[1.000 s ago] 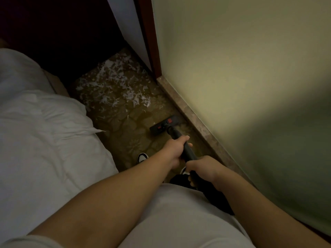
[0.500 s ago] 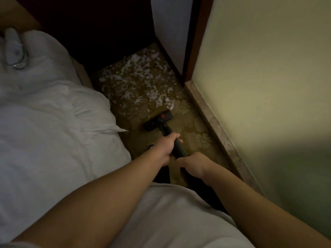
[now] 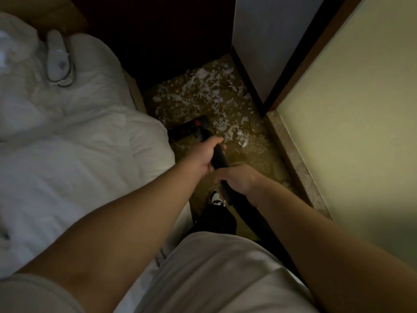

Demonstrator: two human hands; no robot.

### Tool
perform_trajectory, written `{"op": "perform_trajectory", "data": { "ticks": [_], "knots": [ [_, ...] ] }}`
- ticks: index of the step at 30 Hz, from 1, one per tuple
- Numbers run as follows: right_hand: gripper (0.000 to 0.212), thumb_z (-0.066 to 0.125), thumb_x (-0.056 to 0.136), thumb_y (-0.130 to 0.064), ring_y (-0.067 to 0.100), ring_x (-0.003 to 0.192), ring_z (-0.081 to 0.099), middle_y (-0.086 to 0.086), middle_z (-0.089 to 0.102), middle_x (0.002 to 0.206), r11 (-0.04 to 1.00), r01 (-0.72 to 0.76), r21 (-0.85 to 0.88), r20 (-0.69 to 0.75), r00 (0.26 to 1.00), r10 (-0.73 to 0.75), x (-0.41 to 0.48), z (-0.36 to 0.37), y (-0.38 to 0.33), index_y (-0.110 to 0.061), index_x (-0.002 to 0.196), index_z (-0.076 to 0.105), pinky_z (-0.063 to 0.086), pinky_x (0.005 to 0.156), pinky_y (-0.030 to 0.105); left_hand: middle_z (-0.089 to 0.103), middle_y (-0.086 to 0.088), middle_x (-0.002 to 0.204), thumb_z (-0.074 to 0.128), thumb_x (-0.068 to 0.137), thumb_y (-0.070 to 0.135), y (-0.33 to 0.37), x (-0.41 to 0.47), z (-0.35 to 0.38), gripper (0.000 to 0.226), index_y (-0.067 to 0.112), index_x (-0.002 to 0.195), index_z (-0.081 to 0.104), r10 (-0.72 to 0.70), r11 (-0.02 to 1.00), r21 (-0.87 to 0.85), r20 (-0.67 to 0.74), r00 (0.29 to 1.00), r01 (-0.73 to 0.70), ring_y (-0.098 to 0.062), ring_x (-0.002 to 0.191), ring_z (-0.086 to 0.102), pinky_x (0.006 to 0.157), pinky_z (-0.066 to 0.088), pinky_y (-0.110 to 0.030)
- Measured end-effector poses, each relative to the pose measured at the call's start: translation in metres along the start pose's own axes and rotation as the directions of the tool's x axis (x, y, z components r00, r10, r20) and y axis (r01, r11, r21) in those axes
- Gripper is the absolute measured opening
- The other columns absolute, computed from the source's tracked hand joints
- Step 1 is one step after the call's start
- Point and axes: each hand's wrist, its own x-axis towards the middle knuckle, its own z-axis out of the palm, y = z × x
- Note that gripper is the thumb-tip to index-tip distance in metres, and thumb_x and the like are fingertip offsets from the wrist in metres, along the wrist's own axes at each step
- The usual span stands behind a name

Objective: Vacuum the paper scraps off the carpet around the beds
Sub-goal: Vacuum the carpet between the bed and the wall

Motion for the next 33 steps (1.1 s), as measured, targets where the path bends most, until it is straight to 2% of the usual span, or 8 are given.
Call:
{"op": "perform_trajectory", "data": {
  "ticks": [3,6,8,12,15,22,29,33],
  "knots": [
    [0.013,0.069,0.09,-0.015,0.016,0.042,0.061,0.007,0.067,0.058,0.999,0.013,0.047,-0.013,1.0,-0.013,-0.003,-0.005,-0.014,-0.003,0.083,0.069,0.05,0.045,0.021,0.064,-0.003,0.087,0.066,0.096,0.025,0.018,0.002,0.007,0.014,0.011,0.092,0.067,0.006,0.999,-0.036,0.046,0.999,-0.005,-0.017,0.088,0.061,0.093,0.051,-0.038],
    [0.011,0.069,0.089,-0.012,0.016,0.038,0.059,0.01,0.065,0.064,0.993,0.017,0.12,-0.025,1.0,-0.015,-0.005,-0.016,-0.019,-0.001,0.087,0.068,0.047,0.041,0.02,0.066,-0.002,0.085,0.068,0.095,0.031,0.03,0.002,0.021,0.023,0.011,0.107,0.066,-0.013,0.995,-0.099,0.069,0.998,0.02,-0.017,0.082,0.062,0.078,0.053,-0.035],
    [0.011,0.069,0.089,-0.011,0.016,0.04,0.06,0.01,0.065,0.066,0.989,0.017,0.15,-0.031,0.999,-0.012,-0.009,-0.026,-0.014,-0.001,0.089,0.067,0.047,0.041,0.021,0.066,-0.001,0.084,0.07,0.093,0.035,0.031,0.0,0.036,0.035,0.011,0.118,0.065,-0.026,0.995,-0.098,0.074,0.997,0.034,-0.016,0.08,0.063,0.071,0.054,-0.034],
    [0.018,0.07,0.088,-0.013,0.021,0.051,0.065,0.014,0.067,0.075,0.982,-0.005,0.187,-0.062,0.998,0.017,-0.02,-0.059,0.01,0.001,0.099,0.068,0.053,0.05,0.025,0.061,-0.002,0.077,0.07,0.093,0.03,0.018,-0.008,0.076,0.03,0.009,0.112,0.062,-0.062,0.995,-0.068,0.106,0.992,0.07,-0.015,0.069,0.062,0.069,0.059,-0.032],
    [0.028,0.073,0.081,-0.02,0.029,0.069,0.069,0.017,0.073,0.085,0.99,-0.029,0.141,-0.092,0.995,0.042,-0.034,-0.092,0.038,-0.001,0.102,0.072,0.058,0.068,0.037,0.061,-0.003,0.081,0.07,0.093,0.028,-0.001,-0.017,0.11,0.03,0.009,0.115,0.062,-0.117,0.991,-0.041,0.139,0.983,0.124,-0.017,0.074,0.062,0.07,0.058,-0.037],
    [0.027,0.073,0.081,-0.023,0.03,0.065,0.069,0.022,0.077,0.085,0.993,-0.035,0.117,-0.138,0.989,0.052,-0.072,-0.153,0.093,0.002,0.092,0.076,0.057,0.066,0.037,0.062,-0.002,0.079,0.069,0.094,0.032,-0.045,-0.034,0.183,0.022,0.013,0.105,0.063,-0.237,0.971,0.069,0.178,0.955,0.228,-0.019,0.08,0.062,0.075,0.054,-0.041],
    [0.024,0.074,0.08,-0.02,0.032,0.072,0.071,0.018,0.074,0.083,0.991,-0.029,0.132,-0.12,0.992,0.045,-0.077,-0.183,0.096,0.001,0.093,0.075,0.056,0.069,0.039,0.064,-0.003,0.086,0.071,0.092,0.032,-0.048,-0.034,0.211,0.036,0.014,0.122,0.062,-0.207,0.978,0.068,0.152,0.967,0.199,-0.021,0.087,0.064,0.072,0.055,-0.043],
    [0.028,0.076,0.079,-0.024,0.029,0.072,0.068,0.017,0.076,0.091,0.995,-0.037,0.091,-0.102,0.994,0.046,-0.071,-0.186,0.067,-0.003,0.098,0.074,0.055,0.07,0.037,0.063,-0.003,0.09,0.07,0.092,0.034,-0.026,-0.025,0.207,0.042,0.014,0.127,0.059,-0.169,0.985,0.064,0.122,0.978,0.162,-0.021,0.085,0.064,0.061,0.054,-0.04]
  ]
}}
